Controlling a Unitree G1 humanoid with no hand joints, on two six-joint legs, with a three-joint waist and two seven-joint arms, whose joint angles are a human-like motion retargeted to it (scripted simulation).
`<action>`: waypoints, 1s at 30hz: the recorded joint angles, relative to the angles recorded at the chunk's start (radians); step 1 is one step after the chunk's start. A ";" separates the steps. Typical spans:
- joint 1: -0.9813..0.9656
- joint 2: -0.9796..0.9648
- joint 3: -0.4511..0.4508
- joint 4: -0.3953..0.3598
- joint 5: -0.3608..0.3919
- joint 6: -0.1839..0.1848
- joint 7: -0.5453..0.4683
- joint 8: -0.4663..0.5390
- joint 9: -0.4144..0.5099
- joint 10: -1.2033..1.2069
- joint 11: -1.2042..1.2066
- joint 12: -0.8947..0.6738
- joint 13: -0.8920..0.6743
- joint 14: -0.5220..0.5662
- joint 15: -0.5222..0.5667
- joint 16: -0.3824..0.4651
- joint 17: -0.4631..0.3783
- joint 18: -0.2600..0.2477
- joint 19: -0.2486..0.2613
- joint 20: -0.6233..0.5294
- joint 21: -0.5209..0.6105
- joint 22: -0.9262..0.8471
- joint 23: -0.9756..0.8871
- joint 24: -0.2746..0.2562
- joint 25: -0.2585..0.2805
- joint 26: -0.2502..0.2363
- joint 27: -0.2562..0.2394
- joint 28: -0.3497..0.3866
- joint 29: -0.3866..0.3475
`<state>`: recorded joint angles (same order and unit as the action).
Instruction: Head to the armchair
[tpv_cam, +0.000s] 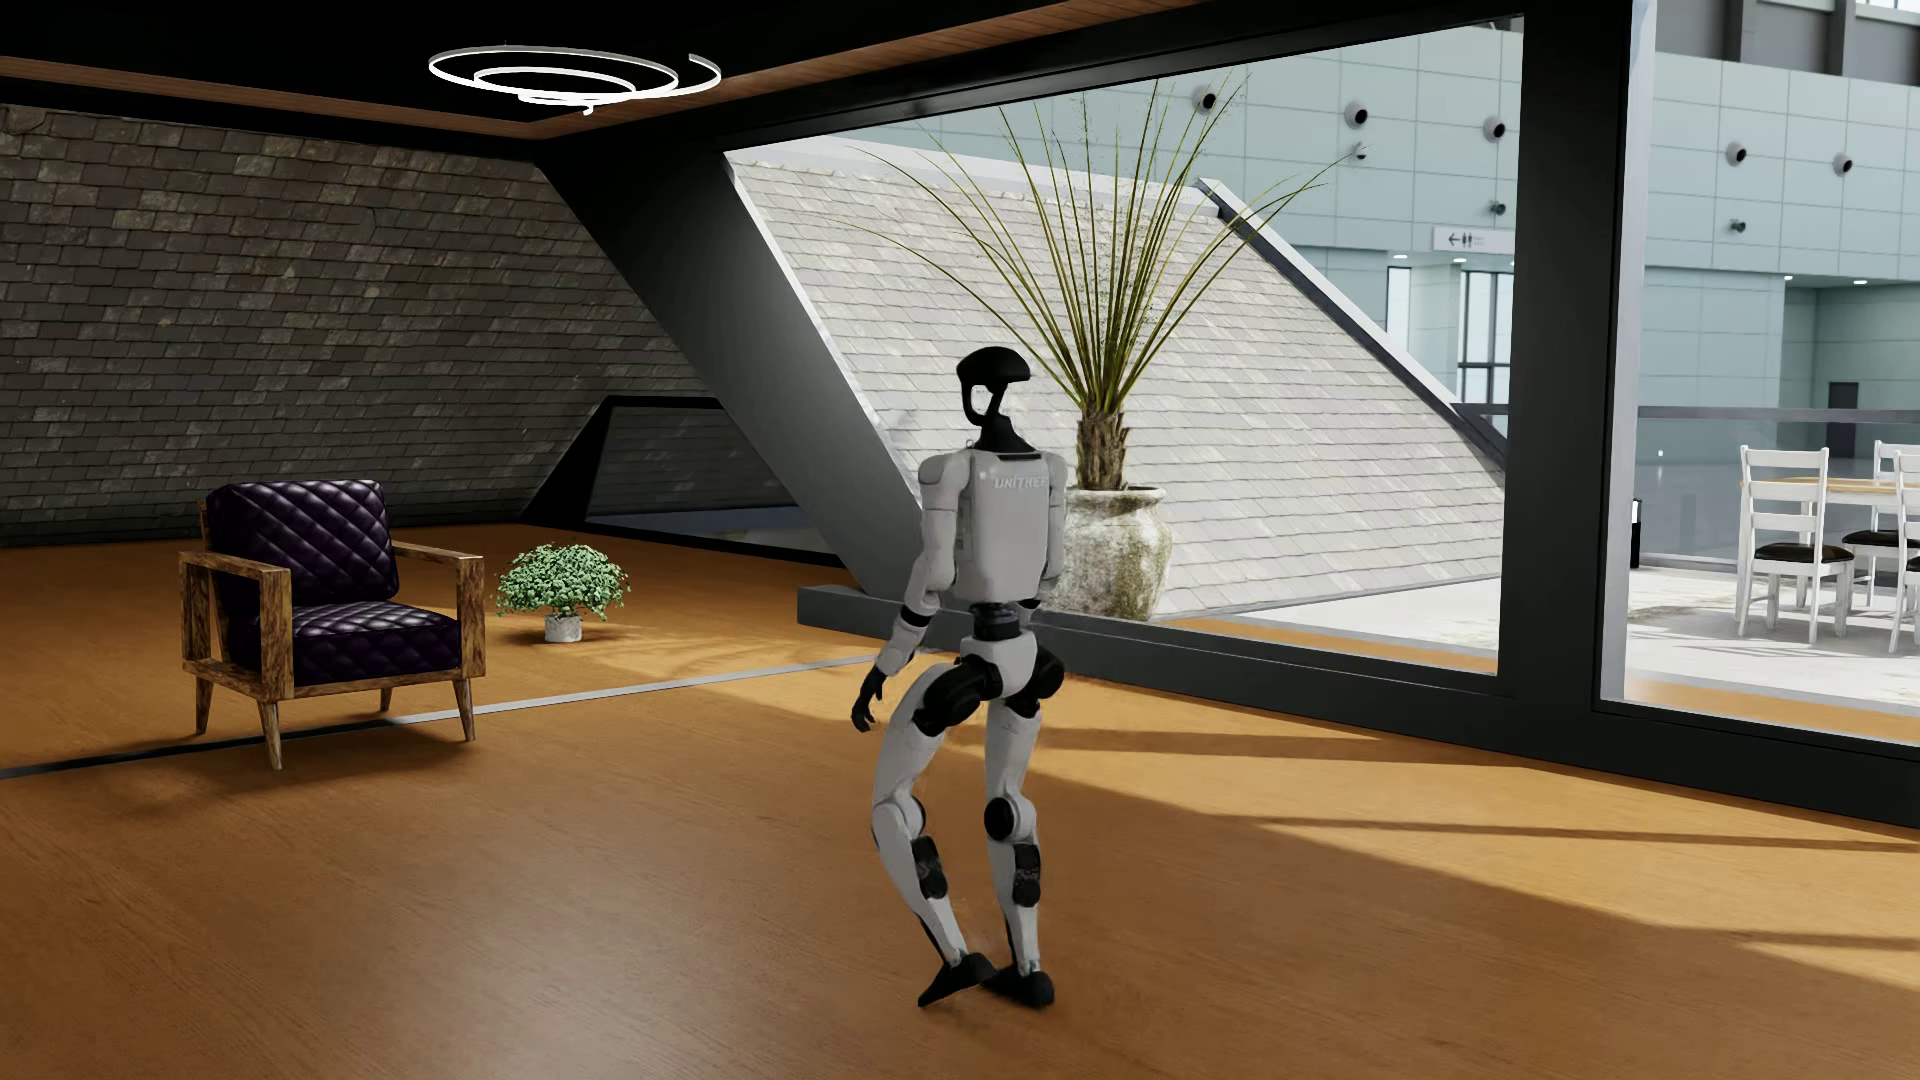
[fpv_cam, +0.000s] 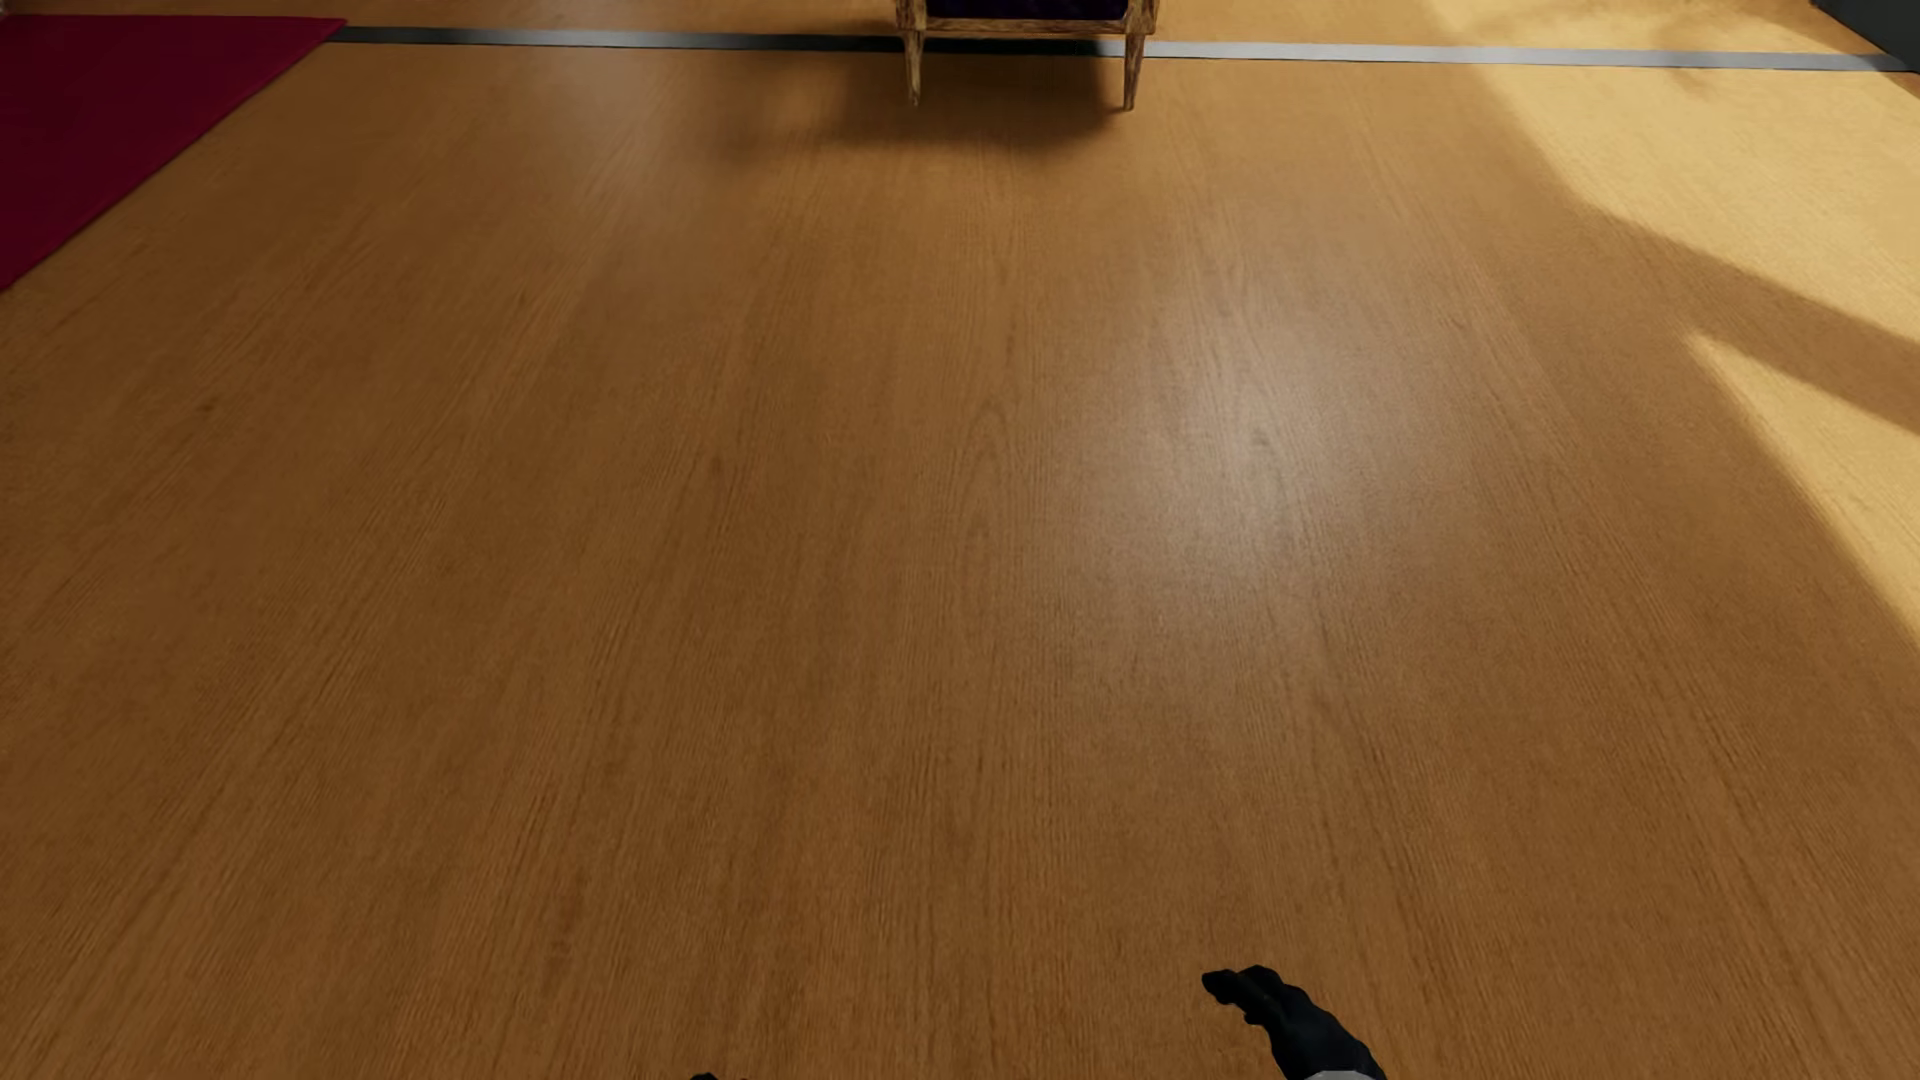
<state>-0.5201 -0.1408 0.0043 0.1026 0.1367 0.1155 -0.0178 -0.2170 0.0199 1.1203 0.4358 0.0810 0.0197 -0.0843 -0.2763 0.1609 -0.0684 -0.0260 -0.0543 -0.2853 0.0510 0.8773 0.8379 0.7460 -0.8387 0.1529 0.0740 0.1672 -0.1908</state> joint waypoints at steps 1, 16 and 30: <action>-0.031 0.041 0.014 -0.019 0.000 -0.002 -0.005 0.006 0.002 -0.135 -0.010 0.015 -0.014 -0.016 -0.025 0.004 -0.008 0.009 0.004 -0.003 0.015 -0.014 -0.008 -0.002 0.001 -0.003 -0.005 -0.007 0.003; 0.194 -0.021 0.059 -0.257 -0.326 -0.180 0.107 0.121 -0.015 -0.728 0.740 0.042 0.109 0.049 0.488 -0.137 -0.132 0.071 0.211 0.073 0.201 0.114 0.034 0.080 -0.071 -0.002 0.026 0.069 0.239; 0.677 -0.410 -0.062 -0.290 -0.167 -0.175 -0.008 0.163 -0.029 -0.758 -0.117 -0.234 0.195 -0.174 0.345 -0.073 -0.048 0.078 0.108 -0.154 0.008 -0.022 -0.089 0.154 0.023 -0.123 0.094 0.157 0.131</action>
<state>0.1571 -0.5505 -0.0574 -0.1875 -0.0304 -0.0593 -0.0256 -0.0541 -0.0089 0.3626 0.3188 -0.1531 0.2149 -0.2583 0.0684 0.0874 -0.1162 0.0517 0.0541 -0.4396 0.0589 0.8554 0.7491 0.8998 -0.8156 0.0301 0.1685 0.3245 -0.0598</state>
